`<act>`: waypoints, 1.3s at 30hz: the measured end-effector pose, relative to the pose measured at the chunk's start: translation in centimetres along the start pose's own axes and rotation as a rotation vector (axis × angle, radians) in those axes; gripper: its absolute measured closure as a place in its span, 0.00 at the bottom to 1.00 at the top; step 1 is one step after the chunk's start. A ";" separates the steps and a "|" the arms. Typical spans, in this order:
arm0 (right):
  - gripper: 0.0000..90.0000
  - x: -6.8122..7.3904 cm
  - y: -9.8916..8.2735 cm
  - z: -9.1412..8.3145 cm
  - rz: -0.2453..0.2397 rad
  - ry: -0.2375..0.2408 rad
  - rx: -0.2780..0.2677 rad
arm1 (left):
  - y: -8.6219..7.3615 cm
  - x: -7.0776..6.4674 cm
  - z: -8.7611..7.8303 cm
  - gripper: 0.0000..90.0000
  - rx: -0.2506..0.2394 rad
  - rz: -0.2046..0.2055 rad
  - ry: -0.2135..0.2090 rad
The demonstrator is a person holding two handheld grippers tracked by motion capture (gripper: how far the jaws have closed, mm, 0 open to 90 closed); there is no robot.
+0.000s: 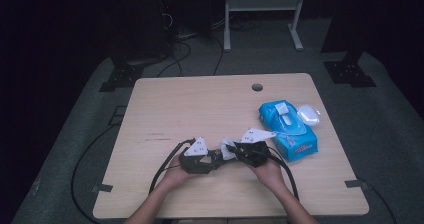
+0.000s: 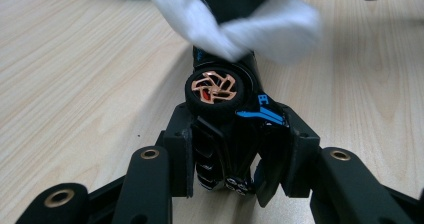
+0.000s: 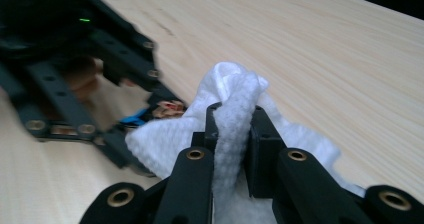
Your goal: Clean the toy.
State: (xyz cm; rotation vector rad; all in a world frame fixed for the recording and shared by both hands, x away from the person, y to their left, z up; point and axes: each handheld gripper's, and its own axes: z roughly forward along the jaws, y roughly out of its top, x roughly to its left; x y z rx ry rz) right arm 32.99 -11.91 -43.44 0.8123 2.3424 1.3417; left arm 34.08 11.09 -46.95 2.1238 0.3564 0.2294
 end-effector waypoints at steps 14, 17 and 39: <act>0.90 -0.7 -0.2 -0.7 0.004 -0.037 0.011 | 0.0 0.2 -0.2 0.64 0.006 0.010 0.007; 0.90 -1.0 -0.2 -0.9 0.006 -0.044 0.010 | 0.0 0.2 -0.2 0.64 0.007 0.009 0.010; 0.90 -2.7 -1.1 -2.1 0.063 -0.116 -0.005 | -0.2 0.4 -0.5 0.64 0.017 0.012 0.021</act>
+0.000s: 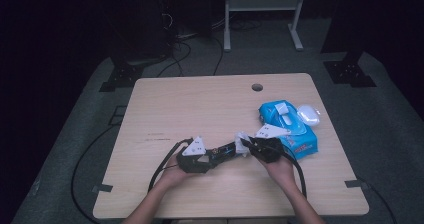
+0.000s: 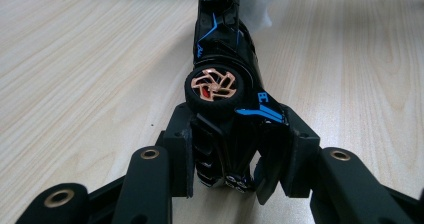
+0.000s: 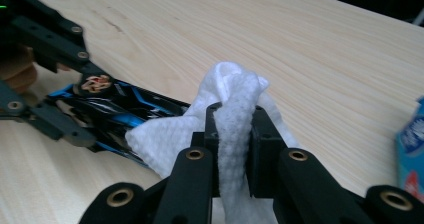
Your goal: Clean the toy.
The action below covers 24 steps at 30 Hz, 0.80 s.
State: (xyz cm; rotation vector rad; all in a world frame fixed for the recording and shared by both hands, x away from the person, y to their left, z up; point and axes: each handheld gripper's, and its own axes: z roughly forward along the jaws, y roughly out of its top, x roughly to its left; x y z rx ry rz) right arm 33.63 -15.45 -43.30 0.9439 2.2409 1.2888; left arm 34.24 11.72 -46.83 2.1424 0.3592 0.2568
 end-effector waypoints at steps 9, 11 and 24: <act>0.90 -0.5 -0.1 0.0 -0.016 -0.022 0.006 | 0.0 0.0 0.0 0.64 -0.001 0.002 -0.001; 0.90 -1.3 -0.4 -0.3 0.014 -0.052 0.015 | -0.1 0.0 0.0 0.64 -0.003 -0.004 -0.001; 0.90 -0.8 -0.3 0.1 0.001 -0.017 -0.009 | -0.1 -0.1 0.1 0.64 -0.003 -0.002 -0.006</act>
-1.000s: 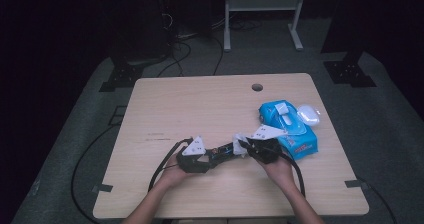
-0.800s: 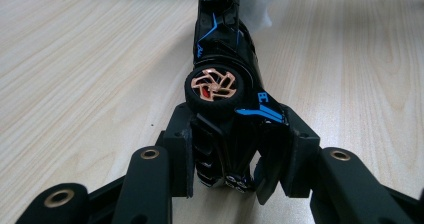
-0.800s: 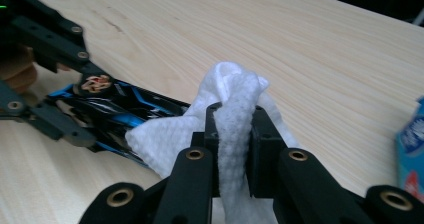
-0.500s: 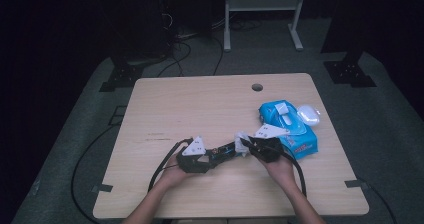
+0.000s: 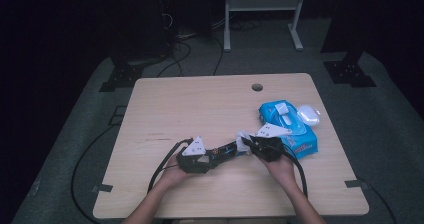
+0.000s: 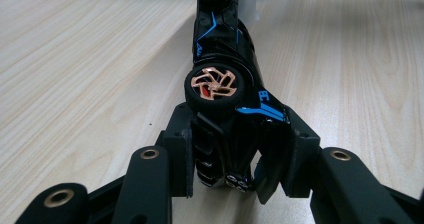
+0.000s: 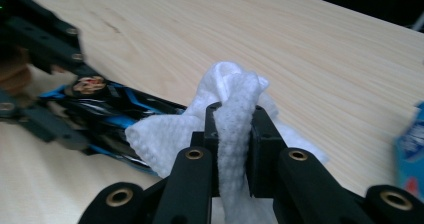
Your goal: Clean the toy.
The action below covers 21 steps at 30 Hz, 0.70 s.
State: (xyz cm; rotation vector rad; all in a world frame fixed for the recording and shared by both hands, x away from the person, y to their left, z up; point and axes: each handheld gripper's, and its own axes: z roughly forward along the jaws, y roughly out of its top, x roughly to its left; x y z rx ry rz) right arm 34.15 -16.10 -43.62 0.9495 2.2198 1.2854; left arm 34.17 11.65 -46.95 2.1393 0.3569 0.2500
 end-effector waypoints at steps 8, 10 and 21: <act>0.90 0.0 0.2 -0.3 0.029 0.024 -0.020 | -0.1 0.0 0.2 0.64 0.009 0.003 -0.002; 0.90 0.6 0.4 -0.1 -0.001 0.055 -0.025 | 0.0 -0.1 0.2 0.64 0.014 0.011 0.000; 0.90 -0.3 0.2 -0.5 0.025 0.026 -0.029 | 0.0 -0.2 0.3 0.64 0.018 0.015 -0.004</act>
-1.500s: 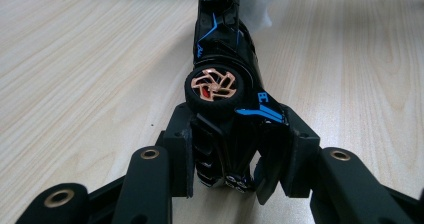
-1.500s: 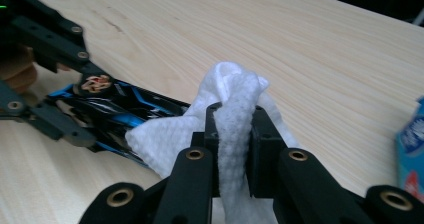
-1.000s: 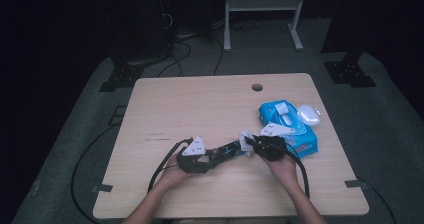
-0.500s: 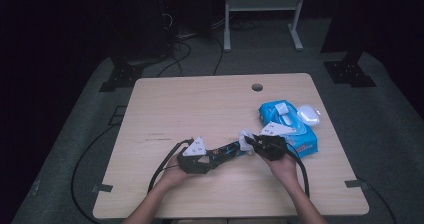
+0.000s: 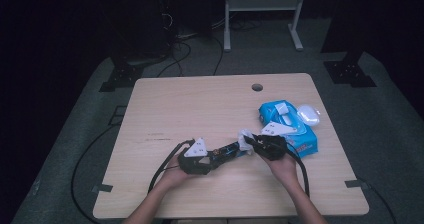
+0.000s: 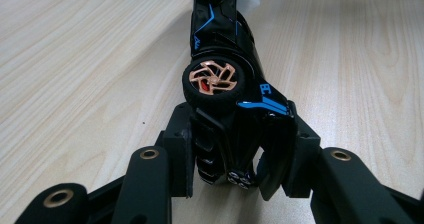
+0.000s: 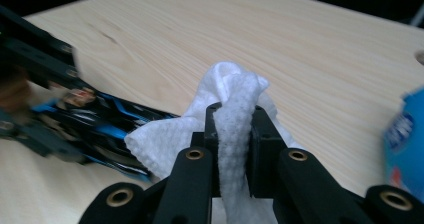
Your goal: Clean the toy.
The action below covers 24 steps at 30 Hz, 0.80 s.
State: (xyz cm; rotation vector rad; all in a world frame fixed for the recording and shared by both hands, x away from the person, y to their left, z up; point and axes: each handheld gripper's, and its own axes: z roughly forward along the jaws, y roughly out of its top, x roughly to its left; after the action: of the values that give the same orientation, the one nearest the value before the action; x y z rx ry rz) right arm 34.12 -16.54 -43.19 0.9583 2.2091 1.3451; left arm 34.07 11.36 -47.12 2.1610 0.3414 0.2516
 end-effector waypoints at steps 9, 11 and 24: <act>0.90 0.2 -0.2 0.7 -0.038 0.009 0.024 | 0.0 -0.1 0.0 0.64 0.005 0.003 0.001; 0.90 -0.4 -0.2 0.2 -0.034 -0.045 0.035 | 0.0 -0.1 0.0 0.64 0.004 0.000 -0.001; 0.90 1.2 0.3 0.9 -0.040 0.000 0.035 | 0.0 0.0 0.1 0.64 0.007 -0.002 0.003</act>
State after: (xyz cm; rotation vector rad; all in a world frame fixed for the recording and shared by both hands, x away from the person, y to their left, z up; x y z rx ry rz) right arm 33.97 -15.07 -43.26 0.9215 2.2467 1.2925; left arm 34.07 11.26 -47.22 2.1671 0.3463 0.2534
